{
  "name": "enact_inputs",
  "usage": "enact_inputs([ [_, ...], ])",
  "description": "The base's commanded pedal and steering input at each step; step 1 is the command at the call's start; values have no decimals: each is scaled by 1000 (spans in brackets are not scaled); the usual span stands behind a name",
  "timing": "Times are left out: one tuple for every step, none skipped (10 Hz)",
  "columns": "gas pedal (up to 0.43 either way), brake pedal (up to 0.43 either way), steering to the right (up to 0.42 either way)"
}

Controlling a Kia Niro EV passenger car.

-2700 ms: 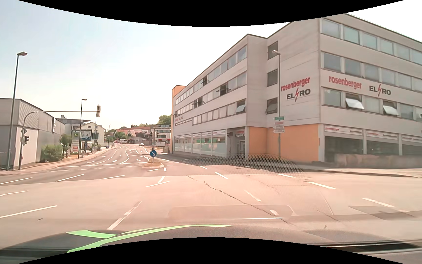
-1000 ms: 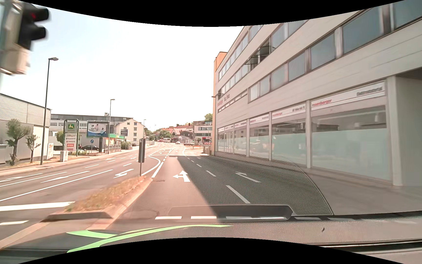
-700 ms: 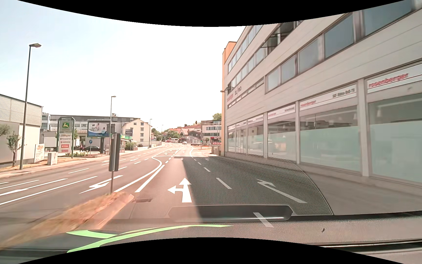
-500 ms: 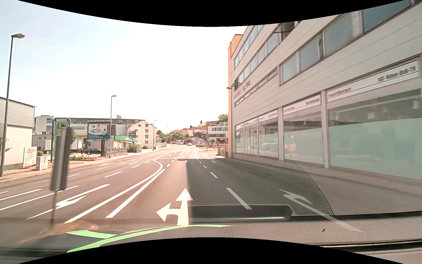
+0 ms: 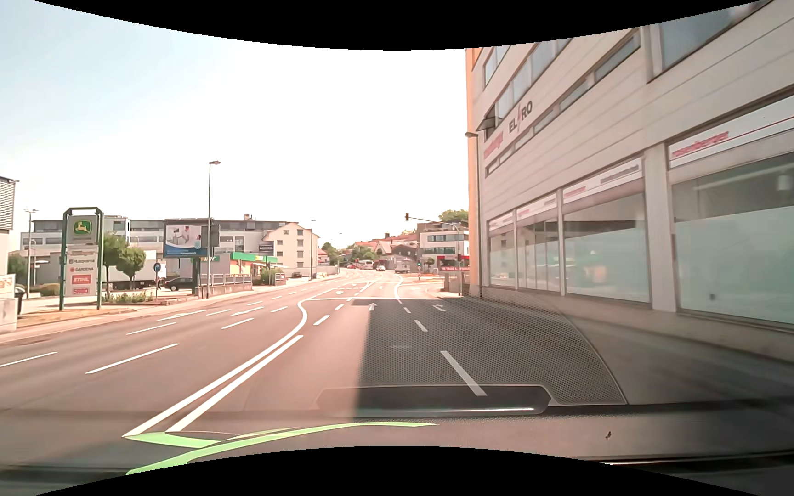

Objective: Follow the waypoints while adhering to traffic rules and regulations

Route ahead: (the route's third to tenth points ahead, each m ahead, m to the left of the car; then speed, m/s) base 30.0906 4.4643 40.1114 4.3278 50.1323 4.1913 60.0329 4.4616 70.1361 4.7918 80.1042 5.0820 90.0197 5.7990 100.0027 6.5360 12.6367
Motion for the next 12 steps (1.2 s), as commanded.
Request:
enact_inputs([
  [79, 0, -38],
  [79, 0, -29],
  [79, 0, -22],
  [79, 0, -18],
  [79, 0, -13],
  [79, 0, -10],
  [79, 0, -9],
  [79, 0, -6],
  [67, 0, -5],
  [59, 0, -4],
  [47, 0, -1],
  [47, 0, 2],
])
